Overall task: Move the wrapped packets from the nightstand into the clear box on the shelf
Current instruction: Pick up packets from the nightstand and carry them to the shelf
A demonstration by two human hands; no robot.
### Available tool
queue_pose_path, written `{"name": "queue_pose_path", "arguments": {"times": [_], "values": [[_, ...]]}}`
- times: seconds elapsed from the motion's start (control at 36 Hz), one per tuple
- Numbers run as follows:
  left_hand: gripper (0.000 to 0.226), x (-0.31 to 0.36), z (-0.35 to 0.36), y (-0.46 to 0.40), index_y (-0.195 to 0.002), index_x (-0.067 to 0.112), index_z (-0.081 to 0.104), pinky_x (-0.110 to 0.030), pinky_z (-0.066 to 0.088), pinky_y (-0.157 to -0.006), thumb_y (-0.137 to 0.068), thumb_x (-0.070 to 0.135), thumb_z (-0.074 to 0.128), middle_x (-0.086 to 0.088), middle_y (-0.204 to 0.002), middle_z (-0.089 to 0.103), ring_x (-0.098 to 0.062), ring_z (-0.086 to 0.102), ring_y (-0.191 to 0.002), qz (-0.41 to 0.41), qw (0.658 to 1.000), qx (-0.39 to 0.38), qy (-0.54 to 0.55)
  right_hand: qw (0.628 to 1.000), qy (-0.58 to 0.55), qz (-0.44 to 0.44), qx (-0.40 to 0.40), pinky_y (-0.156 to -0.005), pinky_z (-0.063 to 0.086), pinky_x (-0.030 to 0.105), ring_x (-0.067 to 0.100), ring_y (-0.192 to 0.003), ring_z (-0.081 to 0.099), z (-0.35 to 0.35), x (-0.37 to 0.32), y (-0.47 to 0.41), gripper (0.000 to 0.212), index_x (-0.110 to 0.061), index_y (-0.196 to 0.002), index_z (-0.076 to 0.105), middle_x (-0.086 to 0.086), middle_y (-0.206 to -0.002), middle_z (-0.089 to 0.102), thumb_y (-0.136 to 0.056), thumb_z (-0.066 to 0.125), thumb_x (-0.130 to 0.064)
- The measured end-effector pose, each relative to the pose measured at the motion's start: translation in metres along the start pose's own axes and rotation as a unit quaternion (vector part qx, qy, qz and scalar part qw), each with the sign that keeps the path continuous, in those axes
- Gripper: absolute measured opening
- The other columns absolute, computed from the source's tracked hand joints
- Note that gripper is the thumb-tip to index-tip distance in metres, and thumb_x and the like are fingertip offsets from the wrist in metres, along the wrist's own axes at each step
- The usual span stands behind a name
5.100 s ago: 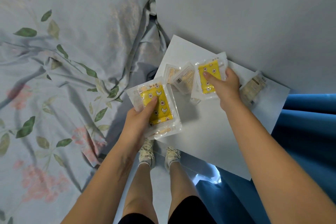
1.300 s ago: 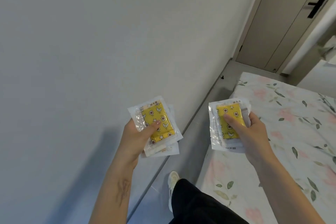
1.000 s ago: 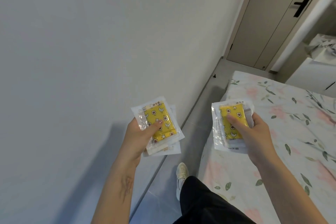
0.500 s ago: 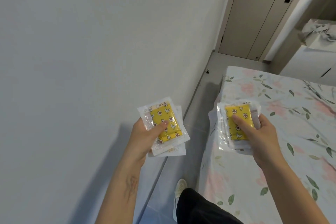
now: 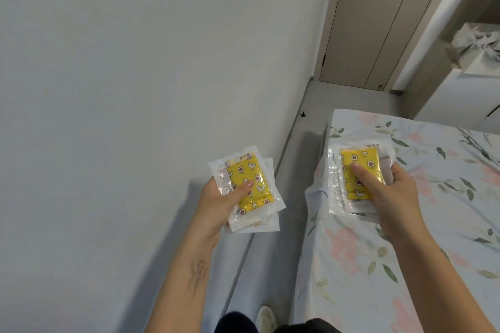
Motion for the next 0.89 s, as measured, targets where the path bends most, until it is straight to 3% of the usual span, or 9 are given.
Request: {"name": "queue_pose_path", "arguments": {"times": [0.06, 0.14, 0.31, 0.47, 0.64, 0.78, 0.89], "values": [[0.017, 0.004, 0.009, -0.011, -0.097, 0.022, 0.068, -0.035, 0.058, -0.074, -0.084, 0.010, 0.069, 0.005, -0.090, 0.076, -0.015, 0.073, -0.083, 0.006, 1.000, -0.007, -0.001, 1.000, -0.006, -0.008, 0.008, -0.051, 0.050, 0.020, 0.012, -0.073, 0.066, -0.003, -0.003, -0.012, 0.012, -0.027, -0.088, 0.061, -0.005, -0.088, 0.069, -0.083, 0.071, -0.024], [0.019, 0.012, 0.020, -0.031, -0.099, 0.022, 0.068, -0.037, 0.058, -0.077, -0.083, 0.012, 0.071, 0.004, -0.092, 0.076, -0.016, 0.073, -0.085, 0.008, 1.000, -0.013, -0.006, 1.000, -0.018, -0.011, 0.019, -0.057, 0.048, 0.023, 0.011, -0.073, 0.066, -0.008, -0.006, -0.030, 0.011, -0.027, -0.087, 0.061, -0.004, -0.088, 0.068, -0.083, 0.071, -0.024], [0.019, 0.026, 0.050, -0.081, -0.098, 0.021, 0.068, -0.043, 0.057, -0.083, -0.083, 0.011, 0.071, 0.001, -0.094, 0.076, -0.019, 0.073, -0.088, 0.008, 0.999, -0.032, -0.005, 0.999, -0.033, 0.008, 0.042, -0.048, 0.050, 0.020, -0.001, -0.056, 0.066, -0.011, -0.008, -0.071, 0.016, -0.022, -0.094, 0.062, -0.004, -0.085, 0.068, -0.082, 0.072, -0.025], [0.021, 0.041, 0.085, -0.146, -0.101, 0.023, 0.068, -0.048, 0.054, -0.090, -0.081, 0.015, 0.074, -0.001, -0.100, 0.075, -0.022, 0.071, -0.095, -0.010, 0.997, -0.060, -0.041, 0.998, -0.030, 0.013, 0.047, -0.041, 0.050, 0.023, 0.012, -0.065, 0.066, -0.002, -0.017, -0.126, 0.016, -0.022, -0.091, 0.060, -0.003, -0.082, 0.067, -0.082, 0.072, -0.027], [0.022, 0.065, 0.115, -0.231, -0.101, 0.024, 0.068, -0.049, 0.054, -0.090, -0.081, 0.018, 0.074, 0.000, -0.099, 0.075, -0.022, 0.071, -0.094, -0.008, 0.996, -0.069, -0.053, 0.997, -0.042, 0.011, 0.069, -0.066, 0.053, 0.030, 0.013, -0.075, 0.067, 0.013, -0.033, -0.209, 0.015, -0.025, -0.090, 0.061, -0.004, -0.089, 0.069, -0.081, 0.073, -0.027], [0.024, 0.090, 0.139, -0.312, -0.104, 0.023, 0.068, -0.048, 0.054, -0.090, -0.081, 0.019, 0.074, -0.001, -0.101, 0.075, -0.022, 0.071, -0.094, 0.004, 0.997, -0.063, -0.046, 0.997, -0.032, 0.014, 0.074, -0.062, 0.051, 0.029, 0.014, -0.075, 0.066, 0.031, -0.049, -0.294, 0.019, -0.022, -0.094, 0.060, -0.004, -0.088, 0.068, -0.081, 0.072, -0.028], [0.016, 0.115, 0.166, -0.370, -0.096, 0.026, 0.068, -0.043, 0.056, -0.086, -0.085, 0.015, 0.070, 0.005, -0.093, 0.076, -0.016, 0.073, -0.088, 0.016, 0.997, -0.070, -0.030, 0.997, -0.017, 0.016, 0.078, -0.062, 0.051, 0.030, 0.016, -0.074, 0.066, 0.043, -0.065, -0.361, 0.021, -0.020, -0.096, 0.060, -0.001, -0.088, 0.068, -0.081, 0.073, -0.028]]}}
Point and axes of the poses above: each hand's wrist, its own y-axis away from the middle knuckle, its own z-axis out of the palm, x = y × z, the point moved 1 cm from there along -y, towards the middle knuckle
